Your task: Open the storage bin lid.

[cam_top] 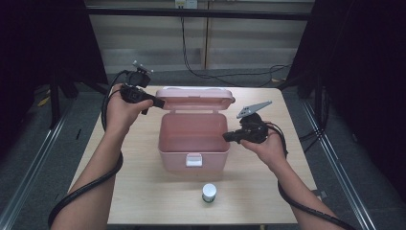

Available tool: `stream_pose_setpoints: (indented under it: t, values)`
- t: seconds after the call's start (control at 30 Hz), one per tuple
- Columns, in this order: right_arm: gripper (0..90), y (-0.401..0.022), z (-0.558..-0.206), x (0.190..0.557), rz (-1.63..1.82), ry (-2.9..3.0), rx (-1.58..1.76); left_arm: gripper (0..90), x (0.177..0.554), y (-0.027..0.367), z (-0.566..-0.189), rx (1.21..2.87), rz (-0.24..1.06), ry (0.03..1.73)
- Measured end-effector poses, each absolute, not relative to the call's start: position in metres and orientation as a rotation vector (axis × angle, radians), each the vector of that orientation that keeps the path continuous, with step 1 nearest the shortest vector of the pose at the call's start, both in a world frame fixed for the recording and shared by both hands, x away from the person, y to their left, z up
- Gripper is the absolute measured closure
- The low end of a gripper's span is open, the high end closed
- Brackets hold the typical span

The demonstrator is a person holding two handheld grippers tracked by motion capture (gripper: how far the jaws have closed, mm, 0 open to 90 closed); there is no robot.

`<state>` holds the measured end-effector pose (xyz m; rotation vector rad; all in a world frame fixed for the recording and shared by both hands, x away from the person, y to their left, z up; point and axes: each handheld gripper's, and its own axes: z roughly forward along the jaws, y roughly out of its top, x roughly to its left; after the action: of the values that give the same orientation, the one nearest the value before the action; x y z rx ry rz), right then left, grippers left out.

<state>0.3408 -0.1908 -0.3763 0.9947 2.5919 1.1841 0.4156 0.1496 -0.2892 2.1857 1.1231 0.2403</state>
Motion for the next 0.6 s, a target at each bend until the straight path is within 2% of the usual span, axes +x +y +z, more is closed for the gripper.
stream_pose_setpoints:
  t: [0.6]
  values:
    - [89.7,-0.1885,-0.3836,0.3393,1.207,2.606,0.983,76.9,0.4244,0.1421,-0.2829,2.223,0.298,1.174]
